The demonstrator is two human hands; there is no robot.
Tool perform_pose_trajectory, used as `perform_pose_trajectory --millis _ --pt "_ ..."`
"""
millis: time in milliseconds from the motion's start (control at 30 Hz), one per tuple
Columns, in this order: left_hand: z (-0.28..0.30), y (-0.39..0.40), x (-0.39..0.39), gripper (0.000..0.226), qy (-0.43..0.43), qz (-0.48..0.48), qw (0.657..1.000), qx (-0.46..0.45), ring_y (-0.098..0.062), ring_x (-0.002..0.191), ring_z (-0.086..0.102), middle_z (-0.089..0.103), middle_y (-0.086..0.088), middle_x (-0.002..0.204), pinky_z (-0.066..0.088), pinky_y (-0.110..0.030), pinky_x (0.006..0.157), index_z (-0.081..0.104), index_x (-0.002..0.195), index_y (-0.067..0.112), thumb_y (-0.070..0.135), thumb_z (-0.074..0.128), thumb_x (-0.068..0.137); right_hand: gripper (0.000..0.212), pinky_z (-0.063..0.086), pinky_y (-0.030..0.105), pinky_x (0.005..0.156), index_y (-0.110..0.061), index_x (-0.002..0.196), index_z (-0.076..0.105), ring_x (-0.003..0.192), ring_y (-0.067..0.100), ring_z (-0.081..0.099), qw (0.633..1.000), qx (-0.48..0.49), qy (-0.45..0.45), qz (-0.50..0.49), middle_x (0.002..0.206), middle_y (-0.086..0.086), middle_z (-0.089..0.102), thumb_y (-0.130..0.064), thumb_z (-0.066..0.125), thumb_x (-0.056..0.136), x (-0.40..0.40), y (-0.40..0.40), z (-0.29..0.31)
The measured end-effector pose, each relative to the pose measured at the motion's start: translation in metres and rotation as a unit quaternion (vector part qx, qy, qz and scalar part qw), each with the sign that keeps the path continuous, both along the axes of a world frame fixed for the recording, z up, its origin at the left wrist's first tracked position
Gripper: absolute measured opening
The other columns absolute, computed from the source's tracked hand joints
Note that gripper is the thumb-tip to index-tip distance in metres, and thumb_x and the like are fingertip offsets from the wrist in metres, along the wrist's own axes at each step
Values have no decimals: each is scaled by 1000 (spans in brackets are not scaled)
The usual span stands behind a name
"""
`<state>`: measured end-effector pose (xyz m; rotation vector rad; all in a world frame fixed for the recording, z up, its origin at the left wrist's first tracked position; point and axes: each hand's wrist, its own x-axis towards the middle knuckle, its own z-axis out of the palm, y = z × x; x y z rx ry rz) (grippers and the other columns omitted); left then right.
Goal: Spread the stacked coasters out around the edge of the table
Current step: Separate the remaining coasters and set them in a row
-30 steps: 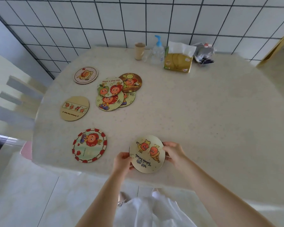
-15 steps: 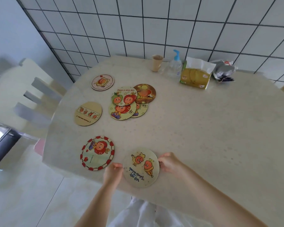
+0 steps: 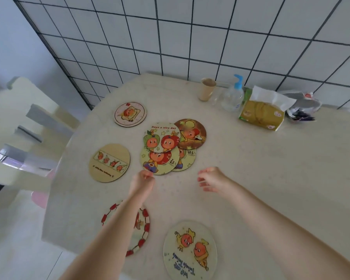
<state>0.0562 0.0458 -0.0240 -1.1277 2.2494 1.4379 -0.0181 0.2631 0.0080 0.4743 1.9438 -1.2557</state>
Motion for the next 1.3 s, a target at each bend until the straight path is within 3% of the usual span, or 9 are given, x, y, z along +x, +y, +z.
perform_pose_trajectory --millis 100,400,600,733,833,933,1033,1100,1300 --pt "0 -27 -48 26 1 11 1000 -15 -12 60 49 62 -1 96 39 -23 52 60 96 24 6 46 84 15 55 33 69 -7 105 56 81 22 60 1000 9 11 8 94 11 60 -8 49 91 -43 -30 -4" --pt "-14 -79 -148 48 5 34 999 -40 -12 74 60 55 -9 134 42 -22 52 44 139 12 8 46 91 44 55 49 91 -4 132 49 85 22 61 999 40 10 -1 92 8 59 -15 54 90 -116 -110 -22" --pt "-22 -85 -179 48 3 71 997 3 -14 76 53 55 -8 121 36 -24 53 45 136 13 10 52 89 59 57 46 88 -10 144 32 87 21 64 997 61 8 -56 91 7 60 -15 56 91 -142 -129 -30" --pt "-22 -90 -184 38 1 63 998 30 -22 86 58 61 -8 111 47 -30 67 55 125 13 15 59 87 47 60 42 83 -8 136 44 75 20 63 996 47 5 -69 93 12 65 -28 54 94 -147 -133 -35" --pt "-20 -99 -183 26 -16 42 997 55 -23 72 59 64 -11 94 49 -31 58 61 110 12 14 64 85 42 59 33 62 -8 132 46 56 18 59 996 73 13 -39 76 10 61 -32 47 98 -145 -136 -33" --pt "-20 -105 -173 19 -40 35 996 78 -21 63 58 63 -13 84 59 -37 62 62 99 9 5 69 82 50 57 30 53 -11 141 37 73 23 65 996 85 -6 -29 92 12 63 -34 44 98 -136 -136 -33" --pt "-23 -105 -157 15 -61 34 993 93 -20 61 58 62 -11 77 61 -43 75 62 90 8 2 72 80 44 54 43 88 -2 127 50 109 33 60 990 138 19 3 120 15 59 -34 42 97 -123 -129 -40" --pt "-24 -101 -146 14 -70 34 993 94 -20 63 59 61 -11 78 61 -38 71 62 93 6 2 69 81 33 47 44 94 -6 108 54 111 31 55 986 157 51 25 112 12 54 -34 41 96 -116 -126 -42" --pt "-25 -85 -117 2 -43 12 998 -33 -23 73 51 57 -10 84 41 -33 59 52 79 11 12 54 80 23 41 29 62 -9 81 56 79 22 52 985 133 102 48 86 7 57 -26 44 92 -103 -127 -42"
